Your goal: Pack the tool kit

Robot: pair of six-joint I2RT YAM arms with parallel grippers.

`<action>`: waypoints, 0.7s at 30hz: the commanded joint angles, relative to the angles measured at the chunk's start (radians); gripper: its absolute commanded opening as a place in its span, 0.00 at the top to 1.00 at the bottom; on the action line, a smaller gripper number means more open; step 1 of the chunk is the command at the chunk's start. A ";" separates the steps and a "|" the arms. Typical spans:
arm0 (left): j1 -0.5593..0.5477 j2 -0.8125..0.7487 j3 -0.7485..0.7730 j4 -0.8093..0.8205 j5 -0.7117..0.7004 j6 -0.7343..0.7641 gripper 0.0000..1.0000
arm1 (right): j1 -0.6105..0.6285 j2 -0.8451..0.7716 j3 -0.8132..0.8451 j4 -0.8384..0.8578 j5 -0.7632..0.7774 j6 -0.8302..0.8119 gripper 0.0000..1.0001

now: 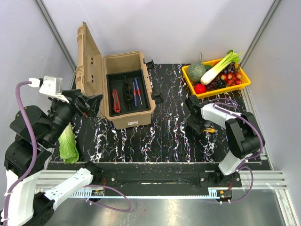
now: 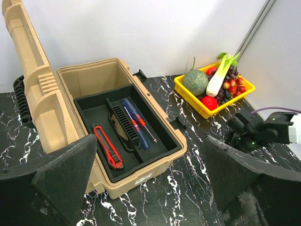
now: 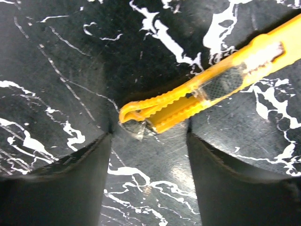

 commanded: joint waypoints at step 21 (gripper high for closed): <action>-0.003 -0.002 0.039 0.028 -0.019 0.018 0.01 | -0.188 0.024 -0.019 -0.083 -0.037 0.266 0.12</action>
